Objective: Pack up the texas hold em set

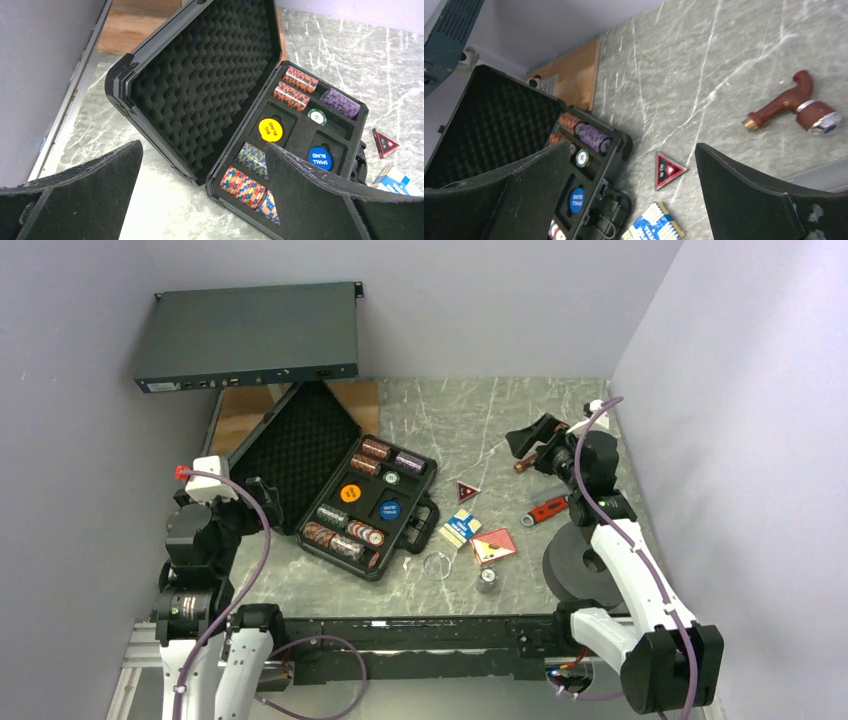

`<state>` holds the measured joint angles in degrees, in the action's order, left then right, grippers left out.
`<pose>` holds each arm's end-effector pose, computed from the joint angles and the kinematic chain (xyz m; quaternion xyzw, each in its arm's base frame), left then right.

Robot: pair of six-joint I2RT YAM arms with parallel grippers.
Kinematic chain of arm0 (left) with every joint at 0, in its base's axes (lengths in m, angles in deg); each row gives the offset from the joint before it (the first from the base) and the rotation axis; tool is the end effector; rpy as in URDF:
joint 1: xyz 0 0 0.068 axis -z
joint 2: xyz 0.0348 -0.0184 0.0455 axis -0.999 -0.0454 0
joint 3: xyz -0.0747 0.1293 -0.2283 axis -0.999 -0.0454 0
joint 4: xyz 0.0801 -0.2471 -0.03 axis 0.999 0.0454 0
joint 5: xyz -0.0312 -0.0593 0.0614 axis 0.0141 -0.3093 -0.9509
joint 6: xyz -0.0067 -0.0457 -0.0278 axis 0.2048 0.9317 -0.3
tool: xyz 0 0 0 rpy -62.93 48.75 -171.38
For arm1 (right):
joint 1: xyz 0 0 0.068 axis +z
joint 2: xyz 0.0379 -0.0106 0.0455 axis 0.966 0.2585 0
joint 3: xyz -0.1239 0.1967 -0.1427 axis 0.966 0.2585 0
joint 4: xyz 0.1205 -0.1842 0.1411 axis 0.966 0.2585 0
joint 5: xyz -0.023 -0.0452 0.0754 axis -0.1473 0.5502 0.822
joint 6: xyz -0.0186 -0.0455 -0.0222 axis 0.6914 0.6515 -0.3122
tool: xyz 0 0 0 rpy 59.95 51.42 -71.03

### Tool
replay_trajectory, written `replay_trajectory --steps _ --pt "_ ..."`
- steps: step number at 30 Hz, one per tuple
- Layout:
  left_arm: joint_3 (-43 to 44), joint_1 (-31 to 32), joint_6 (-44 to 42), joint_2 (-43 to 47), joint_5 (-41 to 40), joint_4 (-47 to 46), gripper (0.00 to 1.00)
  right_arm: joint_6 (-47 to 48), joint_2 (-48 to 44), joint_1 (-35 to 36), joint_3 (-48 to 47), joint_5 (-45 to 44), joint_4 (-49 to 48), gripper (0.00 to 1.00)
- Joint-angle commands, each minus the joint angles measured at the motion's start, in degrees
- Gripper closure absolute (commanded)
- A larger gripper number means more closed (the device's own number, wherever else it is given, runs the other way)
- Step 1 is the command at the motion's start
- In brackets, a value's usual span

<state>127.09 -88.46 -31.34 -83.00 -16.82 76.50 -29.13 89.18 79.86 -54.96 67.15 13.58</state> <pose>0.0841 0.0033 0.3428 -0.0981 0.7838 -0.0371 0.6121 0.2311 0.0260 0.3079 0.1395 0.7693 0.2713 0.5614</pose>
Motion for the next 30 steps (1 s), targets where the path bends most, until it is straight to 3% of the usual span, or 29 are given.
replay_trajectory --steps 1,6,10,16,22,30 --pt "0.39 -0.35 -0.44 0.92 3.5 -3.08 0.01 -2.74 2.23 1.64 -5.3 -0.08 3.67 0.0" --pt "-0.4 -0.35 0.16 2.17 2.71 -4.15 0.01 -4.29 5.12 1.83 -10.53 0.01 12.36 0.0" --pt "-1.7 -0.35 0.05 2.98 3.4 -5.56 0.01 -6.48 4.33 2.64 -9.82 1.11 13.52 0.0" --pt "-0.24 -0.36 -0.42 0.0 7.27 -3.81 0.01 -3.69 5.53 13.68 -14.27 -9.69 24.19 0.0" --pt "-1.03 -0.29 -1.55 0.38 12.8 -5.18 0.01 -2.02 3.84 17.4 -11.41 -7.54 28.98 0.0" --pt "-1.17 -0.31 -1.73 0.37 14.08 -5.52 0.01 -2.37 6.36 21.78 -10.37 -9.81 33.65 0.02"
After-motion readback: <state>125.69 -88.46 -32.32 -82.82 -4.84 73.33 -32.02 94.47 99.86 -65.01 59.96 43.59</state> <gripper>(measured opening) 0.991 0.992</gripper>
